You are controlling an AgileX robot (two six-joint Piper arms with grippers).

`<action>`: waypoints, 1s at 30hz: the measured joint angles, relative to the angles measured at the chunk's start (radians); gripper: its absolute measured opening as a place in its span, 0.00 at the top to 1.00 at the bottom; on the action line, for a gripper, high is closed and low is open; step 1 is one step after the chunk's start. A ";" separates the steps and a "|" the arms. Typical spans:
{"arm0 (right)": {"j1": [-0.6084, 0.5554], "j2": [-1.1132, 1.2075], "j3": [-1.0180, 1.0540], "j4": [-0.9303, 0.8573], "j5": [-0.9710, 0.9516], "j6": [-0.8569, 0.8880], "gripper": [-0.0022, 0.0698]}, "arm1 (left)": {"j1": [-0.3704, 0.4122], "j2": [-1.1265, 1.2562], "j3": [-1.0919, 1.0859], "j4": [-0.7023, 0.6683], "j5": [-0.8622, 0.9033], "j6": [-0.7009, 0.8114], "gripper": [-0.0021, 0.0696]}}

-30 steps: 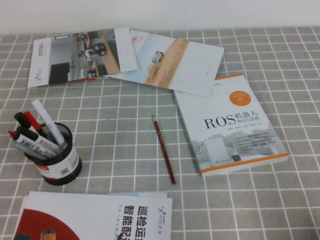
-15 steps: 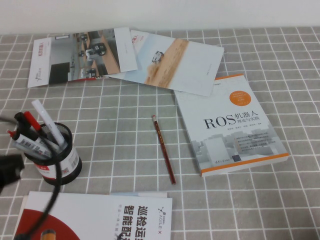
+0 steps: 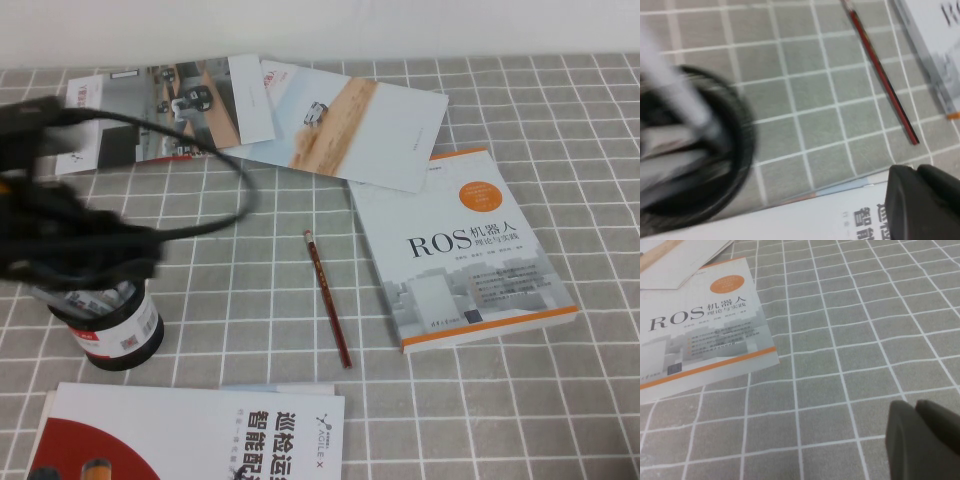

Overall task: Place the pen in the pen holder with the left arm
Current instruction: Pick up the pen on the table

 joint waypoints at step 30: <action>0.000 0.000 0.000 0.000 0.000 0.000 0.99 | -0.502 0.724 -0.653 0.291 0.247 -0.418 0.98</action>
